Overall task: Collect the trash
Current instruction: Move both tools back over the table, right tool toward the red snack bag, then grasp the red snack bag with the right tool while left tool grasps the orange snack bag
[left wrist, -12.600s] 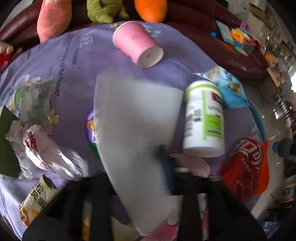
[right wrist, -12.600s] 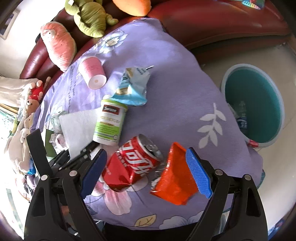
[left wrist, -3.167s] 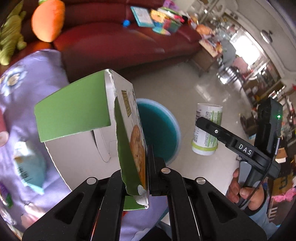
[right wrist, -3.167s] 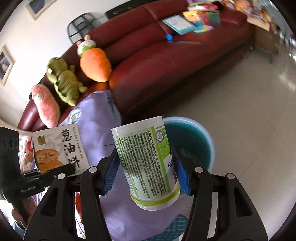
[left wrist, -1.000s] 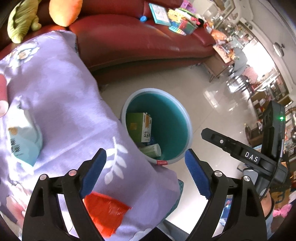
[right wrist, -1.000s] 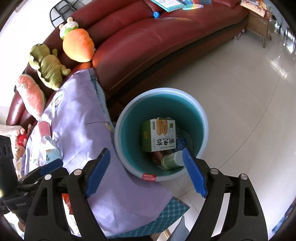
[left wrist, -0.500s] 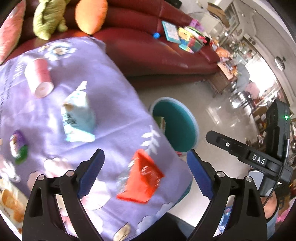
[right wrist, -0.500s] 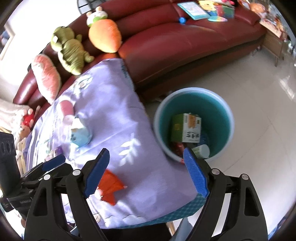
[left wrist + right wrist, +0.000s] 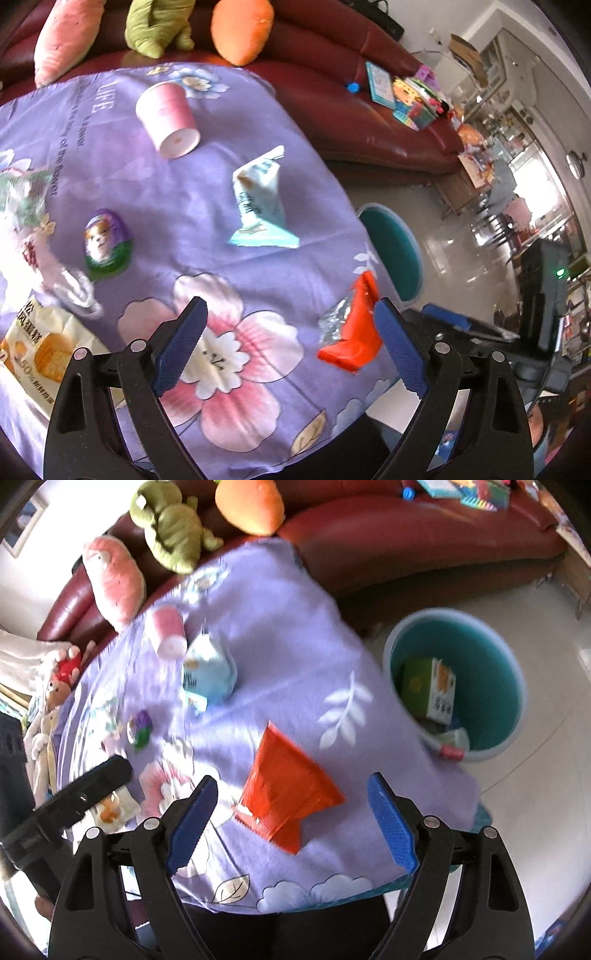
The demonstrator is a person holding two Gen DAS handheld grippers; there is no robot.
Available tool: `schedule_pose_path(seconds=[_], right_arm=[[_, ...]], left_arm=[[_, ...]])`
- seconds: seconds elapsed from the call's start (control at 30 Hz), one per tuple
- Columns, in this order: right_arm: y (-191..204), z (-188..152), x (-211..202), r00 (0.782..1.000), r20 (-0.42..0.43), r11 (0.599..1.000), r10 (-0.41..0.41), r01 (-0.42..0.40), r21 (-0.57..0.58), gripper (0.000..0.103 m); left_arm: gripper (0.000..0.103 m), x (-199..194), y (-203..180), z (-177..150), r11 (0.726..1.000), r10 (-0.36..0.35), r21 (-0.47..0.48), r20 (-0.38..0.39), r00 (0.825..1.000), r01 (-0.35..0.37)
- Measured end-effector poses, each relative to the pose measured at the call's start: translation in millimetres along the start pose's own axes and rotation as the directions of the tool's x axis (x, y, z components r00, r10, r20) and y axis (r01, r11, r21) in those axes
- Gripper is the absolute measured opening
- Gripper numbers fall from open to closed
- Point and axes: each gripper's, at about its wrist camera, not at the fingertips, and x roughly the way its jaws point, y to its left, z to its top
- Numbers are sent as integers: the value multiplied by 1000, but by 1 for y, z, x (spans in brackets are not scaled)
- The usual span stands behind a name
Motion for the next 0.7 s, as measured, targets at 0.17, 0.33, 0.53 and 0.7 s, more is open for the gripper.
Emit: schedule_pose_path(seconds=[0.17,0.33,0.53,0.7], right_arm=[[0,-6,21,999,-54,1000,-7,8,26,79],[2,-12,37,996,-85,999,8,-3,53,79],[7,-10,50,998,-63,997,17,-13,72,79],[22,-12,58,997,-69,999,33,-31,33,28]], left_arm=[[92,-3,16,-4,1000,3,-25,4,1000,-3],[92,-1,29,-4,999,0,-52,-3,1000,0],[92,-2,42,-7,997,-3,-73,0,1000,3],[92,-11,51,-10,996,8,-90,14,1000,-6]])
